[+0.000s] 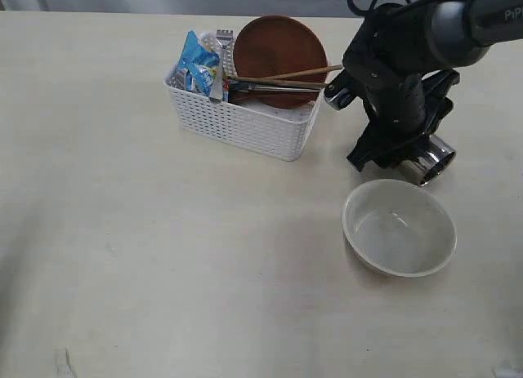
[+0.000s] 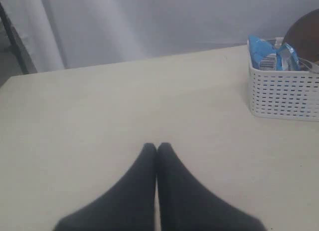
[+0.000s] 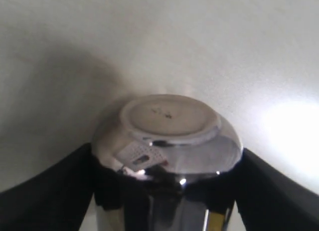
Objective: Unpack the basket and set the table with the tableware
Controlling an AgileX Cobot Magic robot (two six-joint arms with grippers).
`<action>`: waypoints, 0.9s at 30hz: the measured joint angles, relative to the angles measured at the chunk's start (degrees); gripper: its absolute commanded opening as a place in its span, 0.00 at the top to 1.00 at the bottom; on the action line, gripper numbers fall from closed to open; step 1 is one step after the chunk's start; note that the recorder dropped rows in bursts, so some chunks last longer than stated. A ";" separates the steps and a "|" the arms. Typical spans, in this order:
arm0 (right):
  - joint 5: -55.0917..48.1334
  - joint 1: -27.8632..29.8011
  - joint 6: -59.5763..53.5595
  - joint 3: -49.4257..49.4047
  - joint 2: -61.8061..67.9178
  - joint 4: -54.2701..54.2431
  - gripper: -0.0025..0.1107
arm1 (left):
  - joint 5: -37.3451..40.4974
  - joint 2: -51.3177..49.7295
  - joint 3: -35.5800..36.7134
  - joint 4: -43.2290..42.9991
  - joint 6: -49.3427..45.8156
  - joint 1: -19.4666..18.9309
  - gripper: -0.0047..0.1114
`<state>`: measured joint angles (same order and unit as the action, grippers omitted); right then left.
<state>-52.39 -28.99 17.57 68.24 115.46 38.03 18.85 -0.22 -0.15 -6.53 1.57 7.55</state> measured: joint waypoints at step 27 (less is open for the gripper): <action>3.85 0.00 -0.95 0.90 -0.34 -7.01 0.47 | 0.00 0.00 0.00 0.12 0.00 0.00 0.96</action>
<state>-48.54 -28.99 16.62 69.14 115.11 31.02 18.85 -0.22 -0.15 -6.41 1.57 7.55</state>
